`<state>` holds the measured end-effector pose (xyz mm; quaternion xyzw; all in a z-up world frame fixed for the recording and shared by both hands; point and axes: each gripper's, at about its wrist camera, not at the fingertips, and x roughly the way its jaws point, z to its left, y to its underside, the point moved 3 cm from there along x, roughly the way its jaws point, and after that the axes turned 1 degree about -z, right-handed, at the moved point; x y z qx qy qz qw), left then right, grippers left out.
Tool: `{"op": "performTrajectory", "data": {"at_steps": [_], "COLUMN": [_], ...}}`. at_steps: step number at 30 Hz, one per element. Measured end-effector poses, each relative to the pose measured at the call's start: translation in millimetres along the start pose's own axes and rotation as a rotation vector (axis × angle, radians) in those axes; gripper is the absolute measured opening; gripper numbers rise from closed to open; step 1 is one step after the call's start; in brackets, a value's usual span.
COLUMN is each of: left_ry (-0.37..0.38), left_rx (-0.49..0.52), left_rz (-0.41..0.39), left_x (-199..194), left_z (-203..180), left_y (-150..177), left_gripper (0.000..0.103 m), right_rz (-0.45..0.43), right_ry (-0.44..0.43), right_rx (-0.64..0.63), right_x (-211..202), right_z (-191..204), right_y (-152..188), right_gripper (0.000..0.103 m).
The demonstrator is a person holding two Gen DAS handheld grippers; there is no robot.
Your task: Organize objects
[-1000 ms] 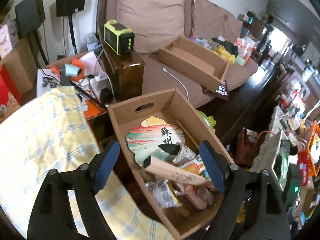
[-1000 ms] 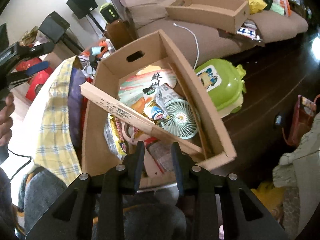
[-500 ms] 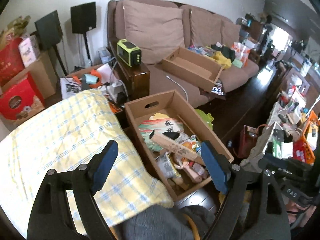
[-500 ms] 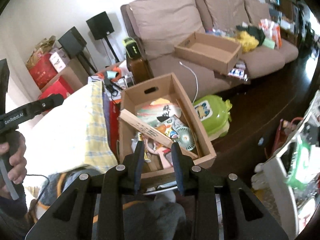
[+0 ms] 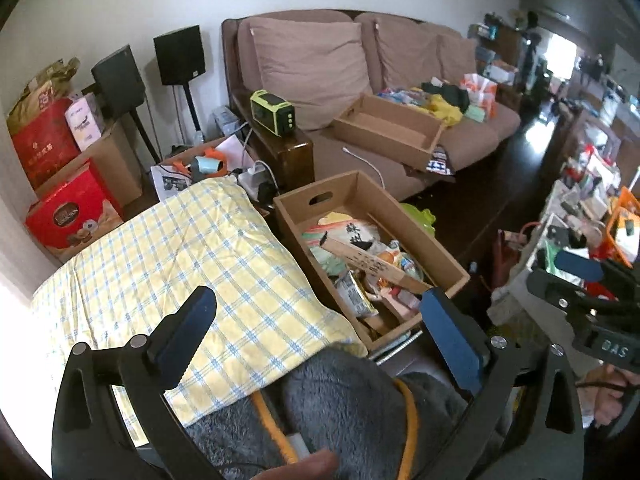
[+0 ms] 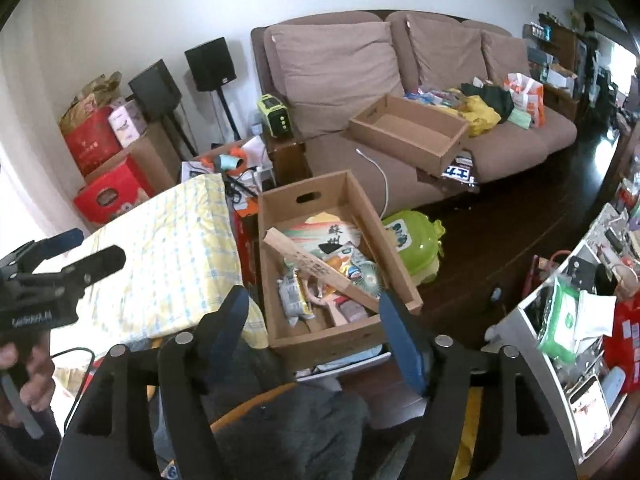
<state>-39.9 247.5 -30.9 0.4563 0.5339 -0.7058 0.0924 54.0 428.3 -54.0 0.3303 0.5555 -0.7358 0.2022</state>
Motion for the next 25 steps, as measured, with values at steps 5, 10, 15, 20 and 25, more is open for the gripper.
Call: {"op": "performTrajectory", "data": {"at_steps": [5, 10, 15, 20, 25], "left_ry": [0.006, 0.003, 0.001, 0.002, 0.035], "left_rx": [0.000, -0.015, -0.012, 0.001, -0.016], "left_rz": [0.002, 0.006, 0.003, 0.014, 0.023], "left_x": [-4.6, -5.9, -7.2, -8.8, -12.1], "left_z": [3.8, 11.3, 13.9, 16.9, 19.6], "left_y": [6.7, 10.6, 12.6, 16.0, 18.1], "left_gripper": [0.103, 0.103, 0.103, 0.103, 0.103], "right_rz": [0.013, 0.017, 0.012, 0.017, 0.021], "right_ry": [0.012, -0.002, -0.003, -0.011, -0.026], "right_rx": [-0.012, -0.020, -0.033, -0.030, -0.041], "right_x": [0.5, -0.9, -5.8, -6.6, -9.2], "right_z": [11.3, 21.0, 25.1, 26.2, 28.9], "right_y": [1.1, 0.8, -0.1, 0.4, 1.2], "right_gripper": [0.071, 0.072, 0.072, 0.072, 0.072]}}
